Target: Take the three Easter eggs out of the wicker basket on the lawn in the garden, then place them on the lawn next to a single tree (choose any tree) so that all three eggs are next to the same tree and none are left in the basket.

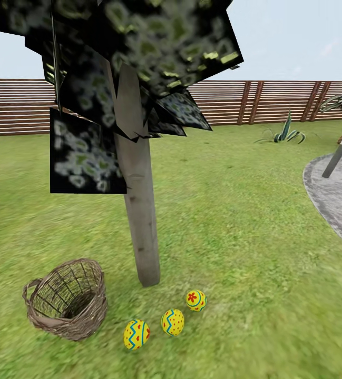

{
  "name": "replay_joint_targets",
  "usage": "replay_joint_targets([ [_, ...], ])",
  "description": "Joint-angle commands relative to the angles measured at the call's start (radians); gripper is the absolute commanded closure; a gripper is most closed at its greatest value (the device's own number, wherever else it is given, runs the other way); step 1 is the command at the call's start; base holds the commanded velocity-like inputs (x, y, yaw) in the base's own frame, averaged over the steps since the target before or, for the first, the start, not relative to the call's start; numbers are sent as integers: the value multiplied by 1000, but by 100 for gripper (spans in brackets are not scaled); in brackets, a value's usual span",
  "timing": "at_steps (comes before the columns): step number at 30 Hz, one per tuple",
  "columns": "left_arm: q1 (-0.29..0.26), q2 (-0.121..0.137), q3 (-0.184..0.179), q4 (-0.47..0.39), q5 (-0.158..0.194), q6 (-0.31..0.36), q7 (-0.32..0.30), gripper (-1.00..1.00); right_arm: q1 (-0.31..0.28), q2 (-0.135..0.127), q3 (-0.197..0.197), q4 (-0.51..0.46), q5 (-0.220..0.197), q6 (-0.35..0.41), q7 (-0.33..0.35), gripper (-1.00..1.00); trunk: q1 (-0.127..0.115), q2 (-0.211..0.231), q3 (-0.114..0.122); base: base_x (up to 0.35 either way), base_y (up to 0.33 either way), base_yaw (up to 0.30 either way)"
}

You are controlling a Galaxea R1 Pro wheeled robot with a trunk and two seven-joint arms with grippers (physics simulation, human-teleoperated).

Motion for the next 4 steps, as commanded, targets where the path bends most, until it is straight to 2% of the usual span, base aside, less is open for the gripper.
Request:
replay_joint_targets([
  [1, 0, 1, -8, -3, 3, 10, 6, -100, -1, -1, -8, 3, 8, -4, 2, -100, 0, 0, -1, 0, 0, 0],
  [4, 0, 1, -8, -3, 3, 10, 6, -100, -1, -1, -8, 3, 9, -4, 2, -100, 0, 0, -1, 0, 0, 0],
])
